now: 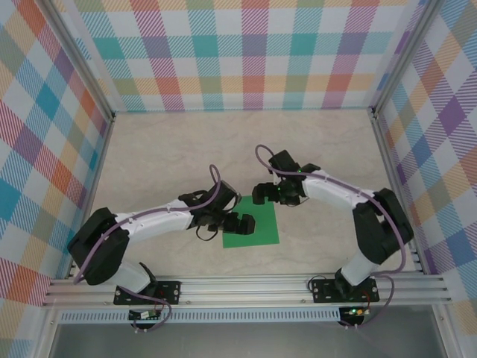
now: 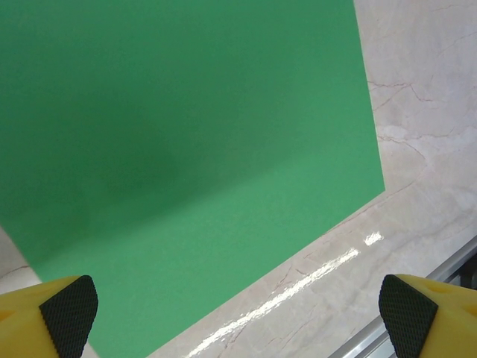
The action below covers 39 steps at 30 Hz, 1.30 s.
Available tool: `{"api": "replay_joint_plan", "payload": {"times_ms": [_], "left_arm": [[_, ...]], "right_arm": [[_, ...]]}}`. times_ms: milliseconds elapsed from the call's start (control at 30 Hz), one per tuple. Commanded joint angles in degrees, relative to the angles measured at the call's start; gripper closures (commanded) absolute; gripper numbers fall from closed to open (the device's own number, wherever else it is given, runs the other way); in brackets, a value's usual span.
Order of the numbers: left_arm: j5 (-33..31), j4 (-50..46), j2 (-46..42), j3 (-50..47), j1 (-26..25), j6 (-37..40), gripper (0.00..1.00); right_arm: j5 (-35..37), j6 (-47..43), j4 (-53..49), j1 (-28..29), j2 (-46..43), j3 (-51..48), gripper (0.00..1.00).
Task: Fold a paper plane with a square sheet of paper (fold left side to right side)
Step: Pick up the square sheet of paper from the bottom-center of the table.
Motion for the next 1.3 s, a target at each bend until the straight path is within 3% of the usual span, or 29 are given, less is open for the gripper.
{"api": "replay_joint_plan", "payload": {"times_ms": [0, 300, 1267], "left_arm": [[1.6, 3.0, 0.2, -1.9, -0.7, -2.9, 0.00], [1.5, 7.6, 1.1, -5.1, -0.6, -5.5, 0.00], [-1.2, 8.7, 4.0, -7.0, -0.7, -4.5, 0.00]], "right_arm": [[4.1, 1.6, -2.1, 1.8, 4.3, 3.9, 0.00], [8.2, 3.0, -4.9, 4.3, 13.0, 9.1, 0.00], [5.3, 6.8, -6.3, 11.9, 15.3, 9.5, 0.03]]}}
